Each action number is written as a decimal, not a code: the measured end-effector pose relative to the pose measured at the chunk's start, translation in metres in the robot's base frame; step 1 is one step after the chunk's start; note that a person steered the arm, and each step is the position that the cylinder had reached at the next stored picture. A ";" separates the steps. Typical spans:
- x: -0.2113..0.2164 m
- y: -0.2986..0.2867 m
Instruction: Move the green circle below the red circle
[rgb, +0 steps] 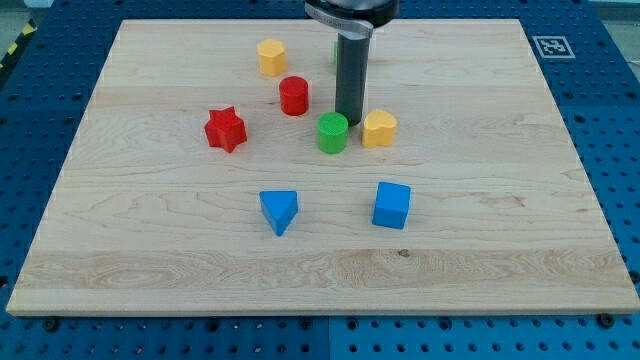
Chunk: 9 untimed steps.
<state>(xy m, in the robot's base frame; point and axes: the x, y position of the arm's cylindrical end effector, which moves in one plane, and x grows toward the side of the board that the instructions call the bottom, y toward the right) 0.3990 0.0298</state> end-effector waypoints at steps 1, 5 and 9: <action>0.021 0.017; 0.047 -0.020; -0.024 -0.021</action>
<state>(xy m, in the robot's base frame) 0.3746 0.0083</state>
